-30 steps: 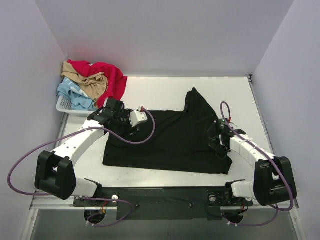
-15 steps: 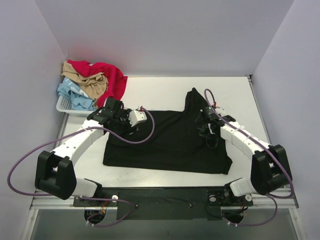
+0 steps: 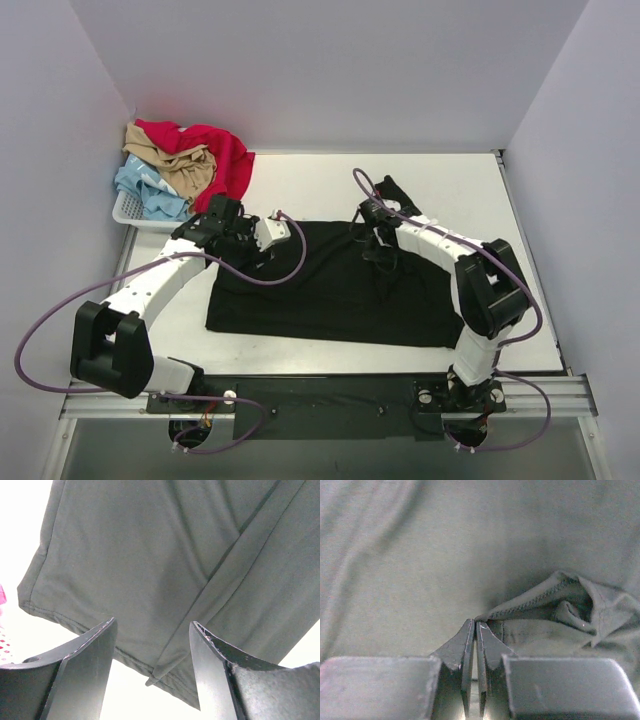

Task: Fold and stack the t-shirts
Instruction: Fold the flattened tshirt in 1/3 of the way

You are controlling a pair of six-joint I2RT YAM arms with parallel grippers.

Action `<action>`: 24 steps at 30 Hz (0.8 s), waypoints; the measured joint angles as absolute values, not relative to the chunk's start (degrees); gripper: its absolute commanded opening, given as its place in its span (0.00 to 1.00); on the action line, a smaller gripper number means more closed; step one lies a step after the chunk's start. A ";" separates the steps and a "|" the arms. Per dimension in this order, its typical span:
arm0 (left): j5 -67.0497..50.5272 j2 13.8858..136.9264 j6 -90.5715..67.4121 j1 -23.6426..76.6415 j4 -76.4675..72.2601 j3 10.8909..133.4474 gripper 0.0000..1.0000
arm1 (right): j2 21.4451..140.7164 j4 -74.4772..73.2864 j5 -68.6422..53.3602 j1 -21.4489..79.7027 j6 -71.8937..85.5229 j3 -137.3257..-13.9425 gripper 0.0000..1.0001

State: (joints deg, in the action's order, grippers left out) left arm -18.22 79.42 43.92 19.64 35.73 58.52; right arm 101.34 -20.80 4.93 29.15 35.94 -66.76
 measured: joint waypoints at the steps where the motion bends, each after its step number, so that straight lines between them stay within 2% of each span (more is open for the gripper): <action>1: -18.22 79.50 43.94 19.64 35.73 58.52 0.69 | 101.95 -20.80 4.51 29.43 35.66 -67.51 0.00; 3: -18.26 79.72 43.94 19.64 35.68 58.52 0.69 | 103.28 -20.80 3.33 29.85 34.68 -69.19 0.04; 5: -18.50 79.92 43.94 19.64 35.64 58.52 0.70 | 104.62 -20.80 2.22 30.06 33.71 -70.54 0.33; 7: -18.83 80.27 43.92 19.66 35.42 58.52 0.70 | 105.73 -20.71 0.58 30.09 32.53 -71.48 0.45; 9: -19.33 80.90 43.88 19.66 35.29 58.52 0.73 | 105.95 -20.43 -1.08 30.09 30.94 -71.66 0.50; 13: -21.28 83.22 43.11 20.18 35.51 59.51 0.74 | 104.60 -20.49 -3.36 29.93 26.74 -71.68 0.49; 14: -21.98 84.20 42.39 20.80 35.57 60.53 0.70 | 103.39 -20.53 -3.53 29.63 25.56 -71.57 0.47; 15: -22.61 84.79 41.98 21.34 35.48 61.30 0.68 | 101.58 -20.43 -3.86 29.36 24.45 -71.13 0.41; 16: -23.07 85.60 40.86 22.52 35.40 62.50 0.60 | 99.13 -20.32 -4.03 28.80 23.55 -70.35 0.37; 17: -23.35 86.39 39.92 24.18 35.22 63.88 0.56 | 96.18 -20.34 -4.36 27.62 22.72 -69.30 0.31; 18: -23.64 87.29 38.79 26.26 34.59 65.23 0.54 | 92.99 -20.34 -4.67 25.89 22.22 -68.05 0.30; 21: -25.17 90.15 35.75 34.20 30.35 68.69 0.54 | 84.84 -19.84 -4.95 18.31 21.10 -63.88 0.30; 24: -27.00 95.13 31.94 40.64 25.39 72.38 0.57 | 82.63 -19.94 -4.25 13.52 19.40 -60.23 0.30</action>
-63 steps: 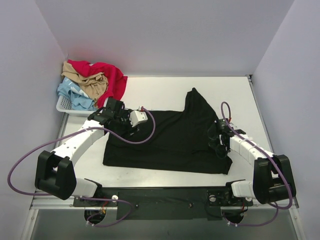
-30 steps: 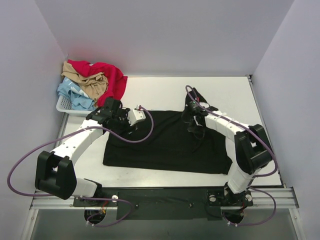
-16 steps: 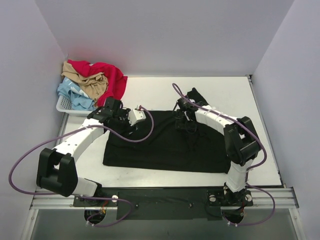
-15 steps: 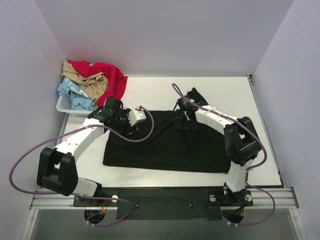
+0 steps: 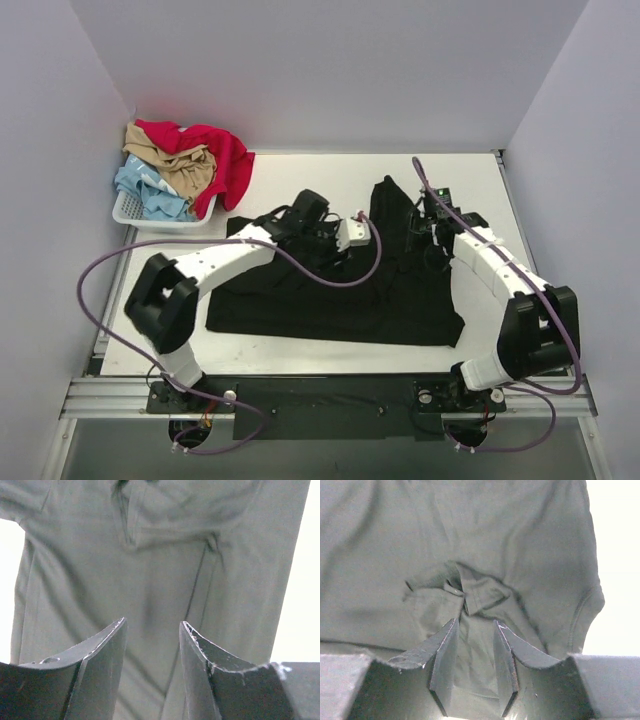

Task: Fold and stack the t-shirts
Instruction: Fold the flattened tshirt in 1/3 of the way

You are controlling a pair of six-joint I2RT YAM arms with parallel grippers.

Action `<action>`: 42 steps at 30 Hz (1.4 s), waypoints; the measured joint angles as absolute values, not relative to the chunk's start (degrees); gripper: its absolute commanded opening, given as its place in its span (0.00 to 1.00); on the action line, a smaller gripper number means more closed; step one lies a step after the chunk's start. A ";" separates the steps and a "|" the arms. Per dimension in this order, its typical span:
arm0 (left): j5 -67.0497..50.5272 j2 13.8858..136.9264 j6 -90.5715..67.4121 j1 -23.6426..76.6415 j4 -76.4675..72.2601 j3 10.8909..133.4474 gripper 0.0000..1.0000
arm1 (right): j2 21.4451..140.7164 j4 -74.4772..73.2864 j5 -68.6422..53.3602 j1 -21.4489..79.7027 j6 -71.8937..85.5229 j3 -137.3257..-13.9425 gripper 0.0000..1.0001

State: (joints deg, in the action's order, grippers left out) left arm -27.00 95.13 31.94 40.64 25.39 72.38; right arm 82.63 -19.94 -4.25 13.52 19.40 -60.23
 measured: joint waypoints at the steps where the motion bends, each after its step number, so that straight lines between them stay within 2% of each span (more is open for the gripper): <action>1: -27.31 97.69 30.61 41.98 24.01 74.19 0.57 | 83.05 -19.97 -4.23 13.41 18.94 -59.02 0.29; 7: -28.88 115.79 19.99 43.05 22.50 91.18 0.57 | 86.91 -20.14 -5.04 14.76 15.22 -53.95 0.29; 13: -31.53 124.64 10.07 43.57 23.55 100.57 0.52 | 87.05 -18.52 -8.40 14.63 9.15 -53.45 0.34; 17: -32.49 125.54 2.26 44.21 21.76 98.56 0.52 | 87.09 -13.65 -14.24 13.15 7.38 -51.05 0.40; 22: -30.96 125.19 -2.48 45.19 18.24 91.18 0.56 | 88.71 -9.58 -18.20 8.36 12.34 -49.78 0.38; 30: -30.22 125.60 -3.68 47.07 16.67 93.14 0.57 | 85.49 -7.77 -16.14 6.74 20.62 -48.18 0.35; 36: -29.10 125.60 -2.76 47.09 16.08 93.47 0.61 | 82.26 -11.62 -18.28 6.39 10.13 -51.27 0.43; 39: -28.01 125.82 -2.92 47.00 16.10 94.70 0.64 | 79.88 -12.25 -22.22 5.02 1.10 -51.35 0.42; 42: -27.07 125.82 -3.75 46.85 15.53 94.98 0.62 | 77.60 -12.36 -26.35 3.68 -9.91 -51.33 0.38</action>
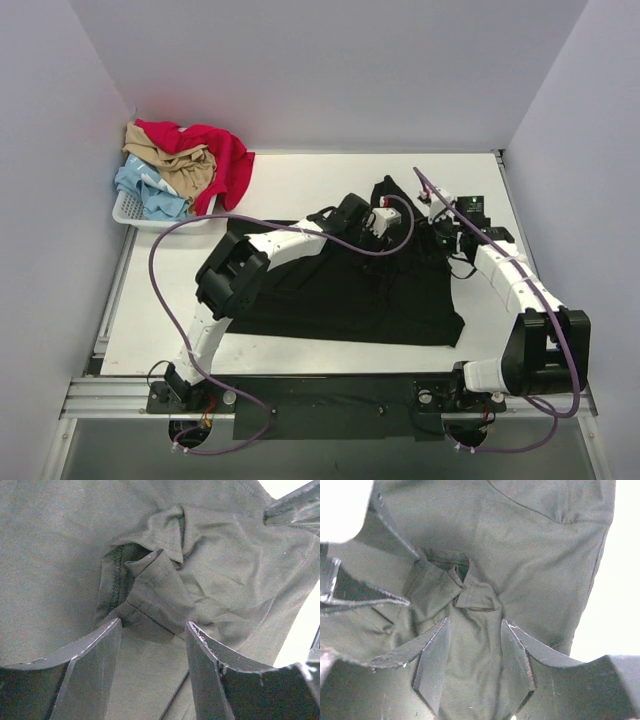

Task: Fold and stack the t-shirts
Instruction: Fold the flattened tshirt in 1/3 of the way

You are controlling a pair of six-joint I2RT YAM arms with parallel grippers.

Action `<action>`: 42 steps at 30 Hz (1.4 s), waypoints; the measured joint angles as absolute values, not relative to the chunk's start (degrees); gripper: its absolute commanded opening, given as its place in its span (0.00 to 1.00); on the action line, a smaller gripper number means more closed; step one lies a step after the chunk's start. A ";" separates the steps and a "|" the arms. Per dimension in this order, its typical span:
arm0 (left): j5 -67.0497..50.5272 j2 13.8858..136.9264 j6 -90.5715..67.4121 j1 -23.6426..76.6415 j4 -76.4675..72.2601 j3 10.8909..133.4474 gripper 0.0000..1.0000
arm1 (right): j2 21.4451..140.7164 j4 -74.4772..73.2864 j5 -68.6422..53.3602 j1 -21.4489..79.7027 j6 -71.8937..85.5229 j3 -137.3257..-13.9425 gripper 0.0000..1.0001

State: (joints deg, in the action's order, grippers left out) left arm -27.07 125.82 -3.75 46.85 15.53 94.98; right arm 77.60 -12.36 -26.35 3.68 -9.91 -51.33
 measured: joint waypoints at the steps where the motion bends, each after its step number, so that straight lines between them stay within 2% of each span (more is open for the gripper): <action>1: -26.96 125.93 -4.08 46.76 15.55 94.98 0.58 | 77.38 -12.49 -27.64 3.46 -13.69 -51.33 0.38; 4: -26.81 126.65 -5.21 46.65 15.33 94.98 0.45 | 78.54 -14.59 -31.44 3.03 -24.75 -51.31 0.35; 6: -26.79 127.44 -5.69 46.52 15.35 94.98 0.28 | 80.82 -15.99 -33.89 3.05 -29.91 -51.31 0.34; 7: -26.76 127.74 -5.89 46.48 15.44 94.98 0.24 | 81.87 -16.23 -34.72 3.05 -31.44 -51.31 0.34; 8: -26.76 128.14 -5.91 46.39 15.49 94.98 0.00 | 83.11 -16.32 -35.81 3.07 -33.01 -51.27 0.33; 14: -26.50 128.90 -5.50 46.00 15.94 94.85 0.00 | 84.79 -15.07 -37.41 4.08 -38.76 -48.60 0.33; 23: -27.68 127.44 -7.20 43.83 14.44 91.42 0.00 | 89.08 -14.44 -31.62 10.76 -42.74 -49.30 0.33; 30: -27.68 125.91 -8.43 43.24 12.95 88.77 0.00 | 92.75 -14.90 -30.15 11.57 -43.79 -51.51 0.29; 35: -27.68 125.89 -8.62 43.03 12.84 88.73 0.00 | 93.51 -15.88 -30.24 11.73 -44.10 -52.56 0.35; 42: -27.66 125.89 -9.52 42.85 12.82 88.73 0.00 | 95.85 -18.24 -31.51 11.53 -42.26 -58.59 0.36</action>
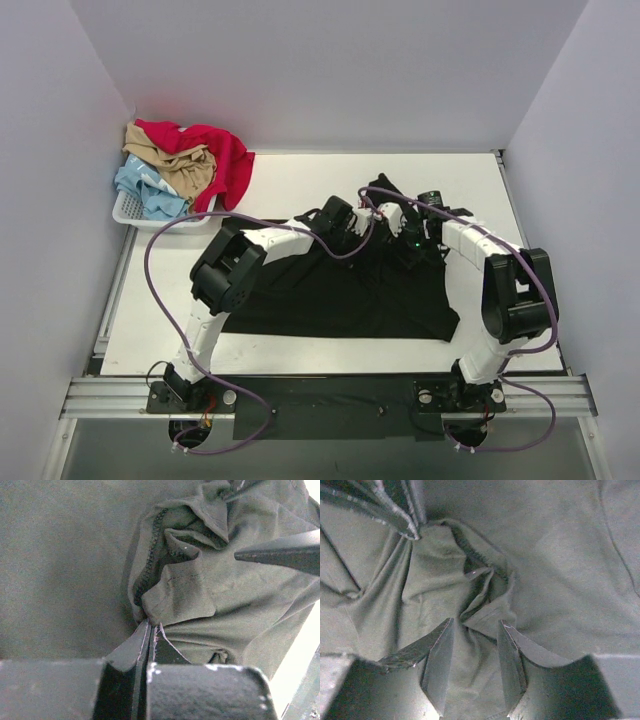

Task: Fold and stack the t-shirts
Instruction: Fold the flattened tshirt in 1/3 of the way

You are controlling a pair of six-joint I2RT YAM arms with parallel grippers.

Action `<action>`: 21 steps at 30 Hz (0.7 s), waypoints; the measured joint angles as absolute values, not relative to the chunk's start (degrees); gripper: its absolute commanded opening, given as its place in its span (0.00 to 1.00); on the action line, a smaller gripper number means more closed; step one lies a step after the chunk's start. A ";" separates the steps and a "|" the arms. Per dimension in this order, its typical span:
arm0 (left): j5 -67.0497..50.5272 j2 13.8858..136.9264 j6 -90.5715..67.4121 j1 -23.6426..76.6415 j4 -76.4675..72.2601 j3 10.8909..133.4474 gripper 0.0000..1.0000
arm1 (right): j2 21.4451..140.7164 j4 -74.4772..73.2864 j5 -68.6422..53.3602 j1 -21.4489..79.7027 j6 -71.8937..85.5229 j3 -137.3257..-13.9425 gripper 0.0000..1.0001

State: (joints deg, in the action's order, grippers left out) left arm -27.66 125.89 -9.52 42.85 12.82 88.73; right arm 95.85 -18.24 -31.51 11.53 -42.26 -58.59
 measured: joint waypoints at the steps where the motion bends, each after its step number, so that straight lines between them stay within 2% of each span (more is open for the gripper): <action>1: -27.64 125.89 -9.89 42.74 12.82 88.73 0.00 | 96.51 -18.22 -31.81 11.35 -41.58 -59.61 0.36; 8: -27.59 125.89 -9.58 42.83 12.75 88.73 0.00 | 96.82 -16.88 -30.28 10.17 -26.09 -63.16 0.36; 14: -27.86 125.89 -8.78 44.03 12.40 88.73 0.00 | 93.71 -14.98 -22.81 10.44 -7.55 -60.18 0.34; 21: -27.90 125.89 -8.75 44.16 12.36 88.73 0.00 | 93.73 -11.40 -18.31 11.35 3.11 -56.95 0.34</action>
State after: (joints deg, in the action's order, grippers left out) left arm -27.90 125.89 -8.75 44.16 12.36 88.73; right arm 93.73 -11.40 -18.31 11.35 3.11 -56.95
